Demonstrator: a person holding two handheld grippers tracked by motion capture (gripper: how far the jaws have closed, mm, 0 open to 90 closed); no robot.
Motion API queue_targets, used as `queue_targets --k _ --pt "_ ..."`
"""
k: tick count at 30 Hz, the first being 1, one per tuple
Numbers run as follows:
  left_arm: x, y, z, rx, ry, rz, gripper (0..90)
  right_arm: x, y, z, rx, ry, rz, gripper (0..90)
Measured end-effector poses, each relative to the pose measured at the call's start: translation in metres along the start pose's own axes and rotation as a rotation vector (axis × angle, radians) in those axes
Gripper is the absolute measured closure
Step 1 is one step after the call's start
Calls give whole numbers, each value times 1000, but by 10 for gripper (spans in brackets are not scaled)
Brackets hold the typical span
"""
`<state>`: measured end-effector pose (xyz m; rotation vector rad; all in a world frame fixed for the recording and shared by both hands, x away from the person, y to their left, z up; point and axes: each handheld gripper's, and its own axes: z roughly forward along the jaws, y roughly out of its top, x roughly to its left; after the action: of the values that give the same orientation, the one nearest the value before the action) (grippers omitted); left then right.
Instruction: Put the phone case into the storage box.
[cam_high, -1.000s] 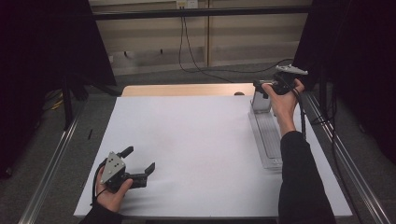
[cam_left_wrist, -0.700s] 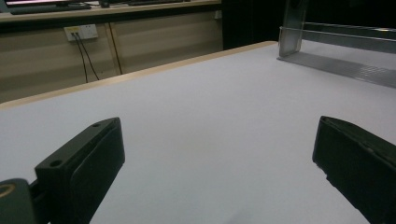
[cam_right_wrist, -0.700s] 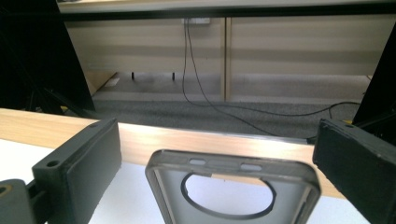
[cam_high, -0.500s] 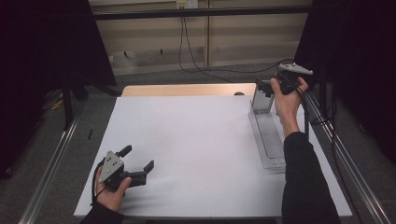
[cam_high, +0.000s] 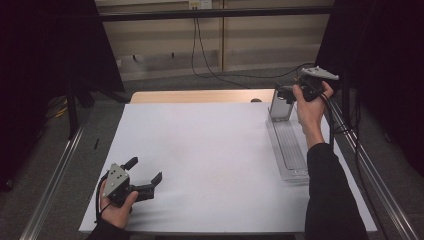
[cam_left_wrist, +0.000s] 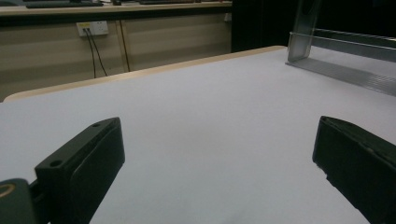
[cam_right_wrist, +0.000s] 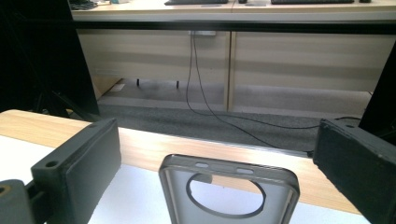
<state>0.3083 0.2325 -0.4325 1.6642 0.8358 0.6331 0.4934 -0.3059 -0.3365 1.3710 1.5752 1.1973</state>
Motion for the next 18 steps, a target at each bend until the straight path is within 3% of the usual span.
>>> queue_targets --k 18 --pt "2 2 -1 -17 4 -12 20 -3 -11 -27 -19 39 -17 5"
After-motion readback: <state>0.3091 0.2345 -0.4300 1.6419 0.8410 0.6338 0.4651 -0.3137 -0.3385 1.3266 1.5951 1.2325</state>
